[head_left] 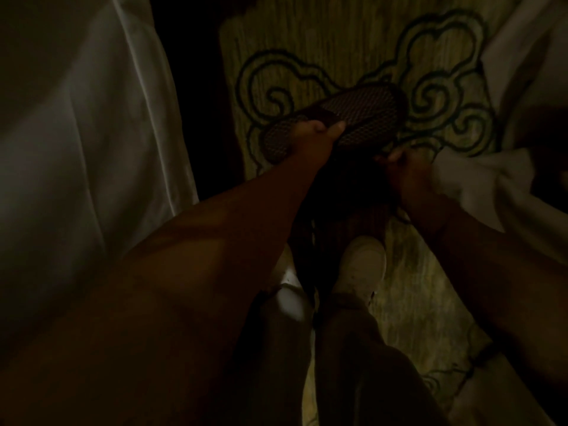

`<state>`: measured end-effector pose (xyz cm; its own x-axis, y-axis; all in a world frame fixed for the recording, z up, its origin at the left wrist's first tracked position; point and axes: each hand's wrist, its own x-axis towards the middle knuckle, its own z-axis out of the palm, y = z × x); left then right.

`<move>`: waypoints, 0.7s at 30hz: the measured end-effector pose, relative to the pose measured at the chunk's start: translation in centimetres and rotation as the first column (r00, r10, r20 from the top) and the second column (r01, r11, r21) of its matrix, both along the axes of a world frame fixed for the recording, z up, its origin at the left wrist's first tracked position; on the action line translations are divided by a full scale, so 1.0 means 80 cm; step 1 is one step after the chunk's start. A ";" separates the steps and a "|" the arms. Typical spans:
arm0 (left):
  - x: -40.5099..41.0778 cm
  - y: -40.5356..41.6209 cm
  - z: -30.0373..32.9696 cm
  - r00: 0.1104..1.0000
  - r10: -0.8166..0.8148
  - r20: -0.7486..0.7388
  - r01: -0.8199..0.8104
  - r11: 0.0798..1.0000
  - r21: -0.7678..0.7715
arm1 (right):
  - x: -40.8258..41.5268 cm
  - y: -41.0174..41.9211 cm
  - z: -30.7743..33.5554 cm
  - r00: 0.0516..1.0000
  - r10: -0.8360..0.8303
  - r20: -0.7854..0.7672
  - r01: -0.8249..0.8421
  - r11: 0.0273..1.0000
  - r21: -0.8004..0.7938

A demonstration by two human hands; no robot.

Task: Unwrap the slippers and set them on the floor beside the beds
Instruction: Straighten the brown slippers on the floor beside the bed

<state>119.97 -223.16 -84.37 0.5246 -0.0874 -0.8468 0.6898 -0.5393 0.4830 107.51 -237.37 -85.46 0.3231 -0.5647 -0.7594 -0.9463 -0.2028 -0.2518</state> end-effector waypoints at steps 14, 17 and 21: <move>0.046 0.018 -0.035 0.853 -0.486 0.190 0.457 0.872 0.179 | 0.007 0.033 -0.025 0.996 -0.086 0.016 0.085 0.994 0.062; 0.041 0.019 -0.025 0.800 -0.557 0.225 0.497 0.823 0.274 | 0.010 0.028 -0.019 0.998 -0.059 0.023 0.058 0.997 0.051; 0.018 0.035 -0.008 0.837 -0.498 0.228 0.378 0.826 0.418 | 0.018 0.032 -0.007 0.999 -0.008 -0.040 0.007 0.999 -0.036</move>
<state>121.45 -220.35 -85.01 0.7415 -0.1102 -0.6619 0.1819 -0.9165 0.3564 108.98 -234.81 -86.04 0.2884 -0.5939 -0.7510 -0.9570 -0.2037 -0.2064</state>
